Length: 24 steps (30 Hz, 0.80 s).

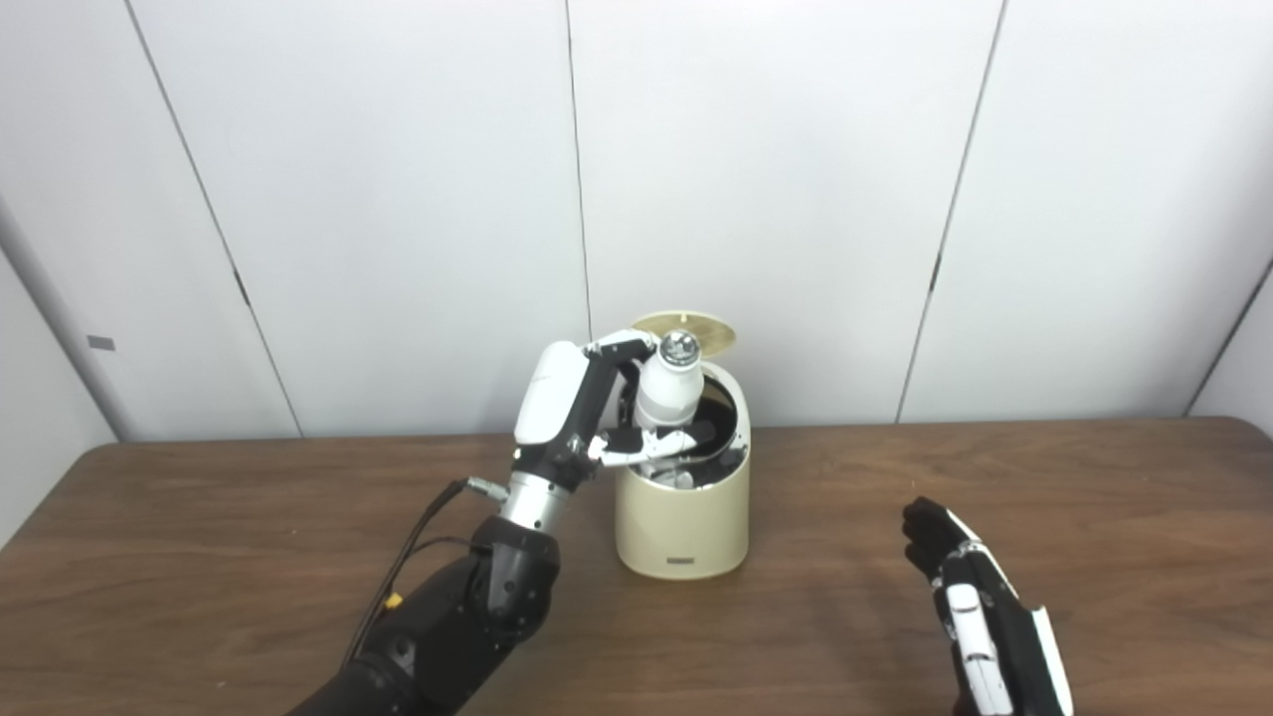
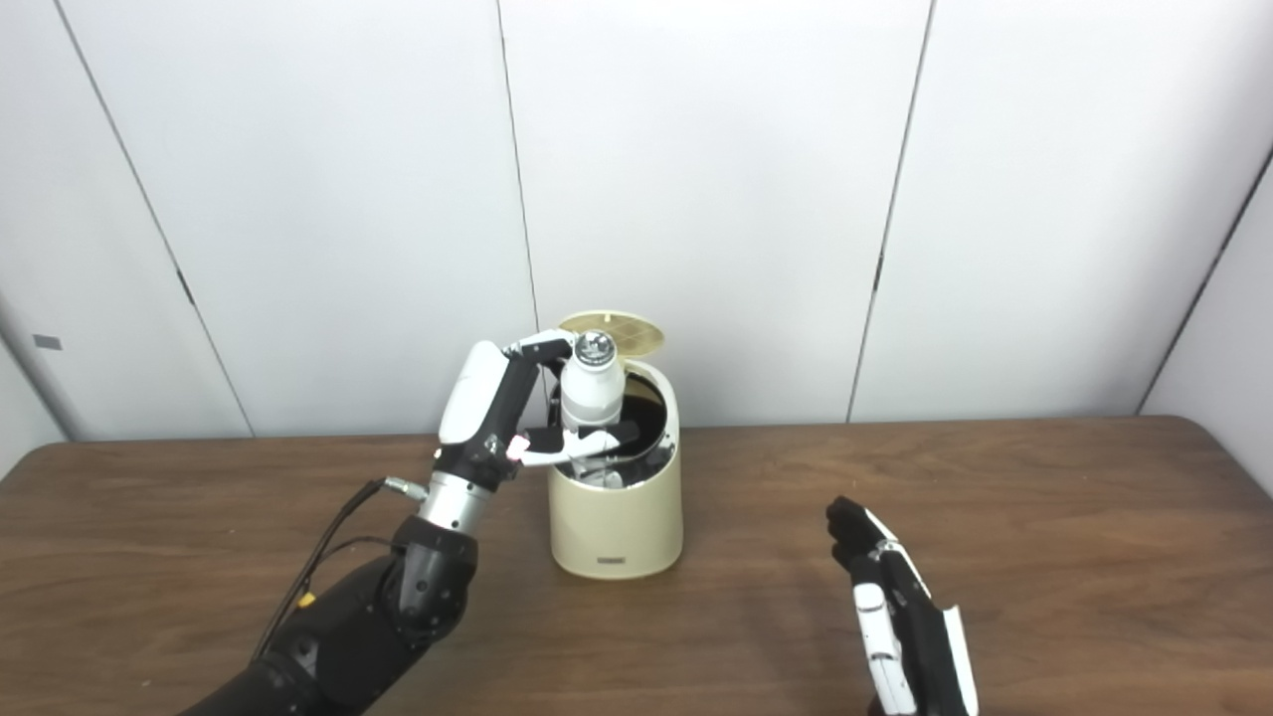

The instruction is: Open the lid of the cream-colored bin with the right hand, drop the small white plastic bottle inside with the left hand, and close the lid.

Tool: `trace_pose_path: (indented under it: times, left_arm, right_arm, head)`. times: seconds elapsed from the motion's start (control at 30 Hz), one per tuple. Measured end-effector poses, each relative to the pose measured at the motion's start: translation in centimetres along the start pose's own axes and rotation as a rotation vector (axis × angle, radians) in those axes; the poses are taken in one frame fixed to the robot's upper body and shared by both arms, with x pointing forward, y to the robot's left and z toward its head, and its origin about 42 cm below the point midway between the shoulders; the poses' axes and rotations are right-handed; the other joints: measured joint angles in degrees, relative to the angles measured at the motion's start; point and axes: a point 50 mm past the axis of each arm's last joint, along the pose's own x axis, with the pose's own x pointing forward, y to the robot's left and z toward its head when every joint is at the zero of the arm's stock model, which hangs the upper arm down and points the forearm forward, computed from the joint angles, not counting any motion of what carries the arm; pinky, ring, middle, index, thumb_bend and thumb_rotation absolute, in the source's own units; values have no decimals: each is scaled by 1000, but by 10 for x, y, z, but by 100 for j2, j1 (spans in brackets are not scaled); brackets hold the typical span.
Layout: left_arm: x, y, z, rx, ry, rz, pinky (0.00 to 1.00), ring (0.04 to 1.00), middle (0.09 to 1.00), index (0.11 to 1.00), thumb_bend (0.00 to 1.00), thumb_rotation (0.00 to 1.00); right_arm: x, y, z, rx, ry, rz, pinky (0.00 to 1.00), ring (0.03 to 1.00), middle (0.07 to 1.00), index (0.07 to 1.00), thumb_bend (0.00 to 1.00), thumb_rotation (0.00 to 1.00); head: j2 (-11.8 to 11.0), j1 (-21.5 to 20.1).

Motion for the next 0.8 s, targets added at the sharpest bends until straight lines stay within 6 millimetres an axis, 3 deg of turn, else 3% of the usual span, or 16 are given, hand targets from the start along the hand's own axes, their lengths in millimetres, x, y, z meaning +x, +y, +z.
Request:
trace_pose_path:
  times: [0.1, 0.3, 0.57, 0.8]
  left_arm:
    - [-1, 0, 0, -12, 5, -4, 549, 606, 622, 584, 994, 95]
    - [0, 2, 0, -38, 17, -7, 562, 627, 636, 605, 1000, 117]
    - [1, 4, -1, -79, 39, -22, 637, 743, 747, 738, 1000, 200]
    - [-1, 5, -2, -85, 46, -25, 642, 746, 747, 733, 1000, 202]
  right_arm:
    - [-2, 1, 0, 2, 13, -1, 905, 882, 842, 802, 160, 743]
    - [-4, 1, 0, 5, 18, -6, 918, 891, 847, 805, 150, 740]
    - [-4, 1, 0, 5, 20, -7, 902, 882, 841, 798, 158, 738]
    - [-4, 1, 0, 4, 20, -7, 915, 887, 848, 809, 166, 746]
  head:
    - [0, -9]
    - [9, 0]
    - [9, 9]
    - [-9, 26]
